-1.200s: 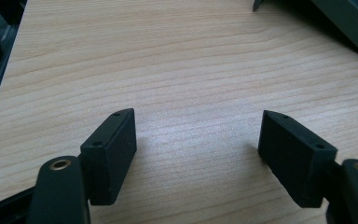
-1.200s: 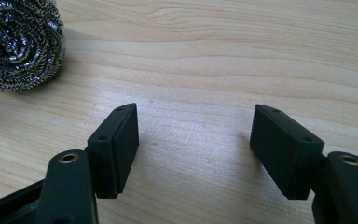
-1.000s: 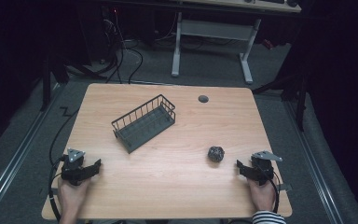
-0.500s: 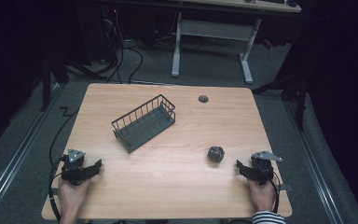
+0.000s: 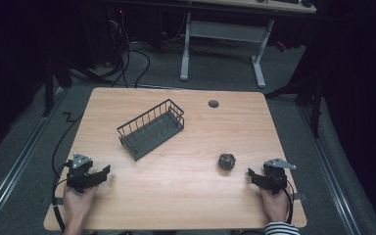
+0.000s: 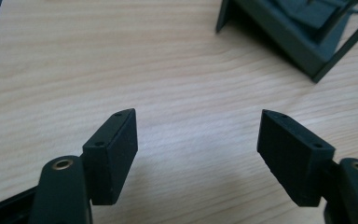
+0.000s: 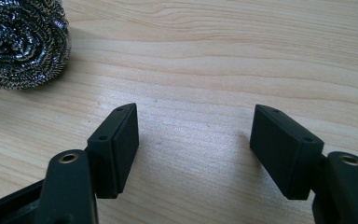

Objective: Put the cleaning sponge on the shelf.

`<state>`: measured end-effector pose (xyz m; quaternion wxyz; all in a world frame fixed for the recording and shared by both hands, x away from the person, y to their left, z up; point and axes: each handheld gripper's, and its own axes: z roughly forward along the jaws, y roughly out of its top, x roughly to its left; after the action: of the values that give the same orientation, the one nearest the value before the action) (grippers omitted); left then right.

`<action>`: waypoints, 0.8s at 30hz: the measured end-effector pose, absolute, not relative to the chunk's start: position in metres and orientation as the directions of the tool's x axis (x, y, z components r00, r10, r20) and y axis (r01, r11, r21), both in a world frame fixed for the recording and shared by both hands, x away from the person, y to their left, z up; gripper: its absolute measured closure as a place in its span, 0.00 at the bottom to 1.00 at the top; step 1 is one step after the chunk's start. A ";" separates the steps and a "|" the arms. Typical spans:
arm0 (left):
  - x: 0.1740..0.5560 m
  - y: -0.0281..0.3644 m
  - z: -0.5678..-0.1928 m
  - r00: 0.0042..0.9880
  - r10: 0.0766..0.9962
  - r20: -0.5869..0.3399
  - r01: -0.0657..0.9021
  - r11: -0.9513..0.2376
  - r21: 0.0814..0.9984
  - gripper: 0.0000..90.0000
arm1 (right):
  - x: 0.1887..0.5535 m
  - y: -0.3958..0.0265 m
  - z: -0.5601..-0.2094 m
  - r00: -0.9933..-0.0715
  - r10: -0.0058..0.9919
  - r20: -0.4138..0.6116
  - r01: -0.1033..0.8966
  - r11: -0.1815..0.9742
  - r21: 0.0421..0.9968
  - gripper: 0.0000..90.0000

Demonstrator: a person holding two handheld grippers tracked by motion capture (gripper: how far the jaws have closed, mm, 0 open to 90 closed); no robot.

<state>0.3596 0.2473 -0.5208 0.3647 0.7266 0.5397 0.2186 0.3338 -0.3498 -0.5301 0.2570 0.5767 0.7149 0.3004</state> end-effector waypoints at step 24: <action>0.374 0.211 -0.468 0.441 0.891 -0.112 0.589 -0.193 0.785 0.28 | 0.334 -0.349 -0.530 -0.205 0.979 -0.020 0.671 0.156 0.725 0.36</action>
<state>0.3742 0.2108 -0.4682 0.3996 0.7487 0.4939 0.1890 0.3335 -0.3494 -0.5301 0.2561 0.5761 0.7157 0.3005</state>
